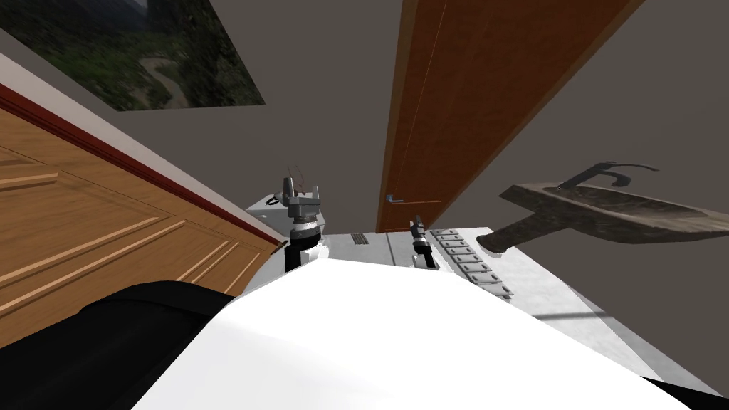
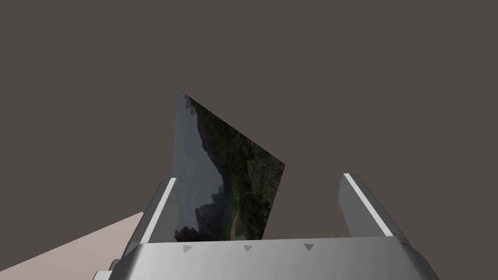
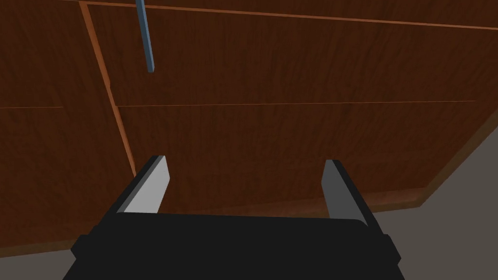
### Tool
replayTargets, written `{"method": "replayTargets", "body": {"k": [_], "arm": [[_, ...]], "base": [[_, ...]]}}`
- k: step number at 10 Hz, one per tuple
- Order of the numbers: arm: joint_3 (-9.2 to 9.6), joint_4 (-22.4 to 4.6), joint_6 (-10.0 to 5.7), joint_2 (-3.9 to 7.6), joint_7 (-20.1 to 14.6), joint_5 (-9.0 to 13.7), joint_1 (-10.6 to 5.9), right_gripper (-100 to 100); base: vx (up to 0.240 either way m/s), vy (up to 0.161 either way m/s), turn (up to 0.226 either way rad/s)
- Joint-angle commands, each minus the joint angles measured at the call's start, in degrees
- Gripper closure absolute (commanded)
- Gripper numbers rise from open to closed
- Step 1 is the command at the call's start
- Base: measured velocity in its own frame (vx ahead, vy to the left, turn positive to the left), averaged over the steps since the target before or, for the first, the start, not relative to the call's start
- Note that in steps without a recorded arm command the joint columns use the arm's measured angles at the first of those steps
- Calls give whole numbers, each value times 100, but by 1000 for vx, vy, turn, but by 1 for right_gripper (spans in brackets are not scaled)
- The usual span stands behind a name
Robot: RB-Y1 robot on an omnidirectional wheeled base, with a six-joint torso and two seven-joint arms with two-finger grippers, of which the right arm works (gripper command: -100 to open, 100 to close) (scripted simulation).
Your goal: Pull the door open
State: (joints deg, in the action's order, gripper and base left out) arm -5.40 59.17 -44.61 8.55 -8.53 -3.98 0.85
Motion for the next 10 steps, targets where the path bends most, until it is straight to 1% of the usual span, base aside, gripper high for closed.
{"method": "replayTargets", "body": {"k": [1, 7, 10], "arm": [[-7, -286, -55, 28, -57, -19, -105, -100], [-38, -1387, -262, 123, -247, -82, -507, -100], [-51, -1857, -351, 161, -329, -110, -679, -100]], "base": [[75, -1, 95], [99, -7, 87], [88, -10, 79]]}}
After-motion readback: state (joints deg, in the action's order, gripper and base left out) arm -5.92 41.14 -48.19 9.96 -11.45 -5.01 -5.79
